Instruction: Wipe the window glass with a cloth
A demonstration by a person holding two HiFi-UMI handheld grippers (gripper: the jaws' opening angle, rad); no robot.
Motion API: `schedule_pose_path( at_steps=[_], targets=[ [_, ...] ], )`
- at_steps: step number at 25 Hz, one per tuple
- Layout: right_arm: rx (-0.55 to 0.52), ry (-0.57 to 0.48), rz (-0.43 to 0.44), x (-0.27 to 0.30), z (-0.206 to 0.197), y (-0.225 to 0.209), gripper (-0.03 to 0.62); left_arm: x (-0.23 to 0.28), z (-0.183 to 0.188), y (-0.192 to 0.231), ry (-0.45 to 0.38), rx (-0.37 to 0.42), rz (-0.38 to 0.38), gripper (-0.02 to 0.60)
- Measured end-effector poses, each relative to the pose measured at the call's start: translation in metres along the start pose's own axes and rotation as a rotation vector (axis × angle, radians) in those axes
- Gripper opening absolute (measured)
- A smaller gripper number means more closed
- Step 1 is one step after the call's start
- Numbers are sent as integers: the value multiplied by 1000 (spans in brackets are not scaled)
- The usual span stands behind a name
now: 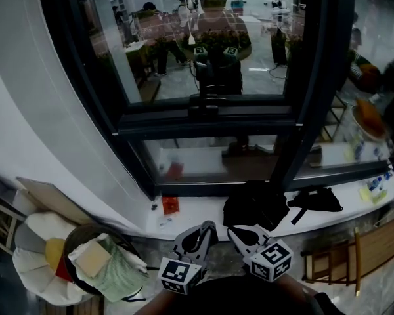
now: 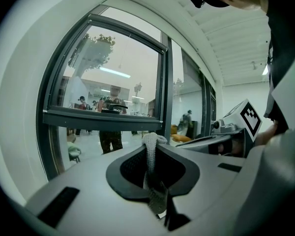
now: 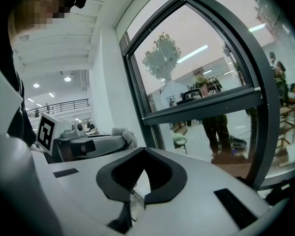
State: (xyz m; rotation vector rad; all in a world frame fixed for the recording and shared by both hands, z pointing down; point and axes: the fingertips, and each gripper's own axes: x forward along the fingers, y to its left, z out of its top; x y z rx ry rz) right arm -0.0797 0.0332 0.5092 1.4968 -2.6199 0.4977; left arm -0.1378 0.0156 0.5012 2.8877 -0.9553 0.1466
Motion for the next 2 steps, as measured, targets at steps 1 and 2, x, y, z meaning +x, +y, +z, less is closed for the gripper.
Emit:
schedule_pose_path(
  at_steps=[1,2],
  targets=[
    [0,0,0,0,0,0,28,0,0,0,-1,0,0,34],
    [-1,0,0,1,1,0,27,0,1,0,-1,0,-1,34]
  ],
)
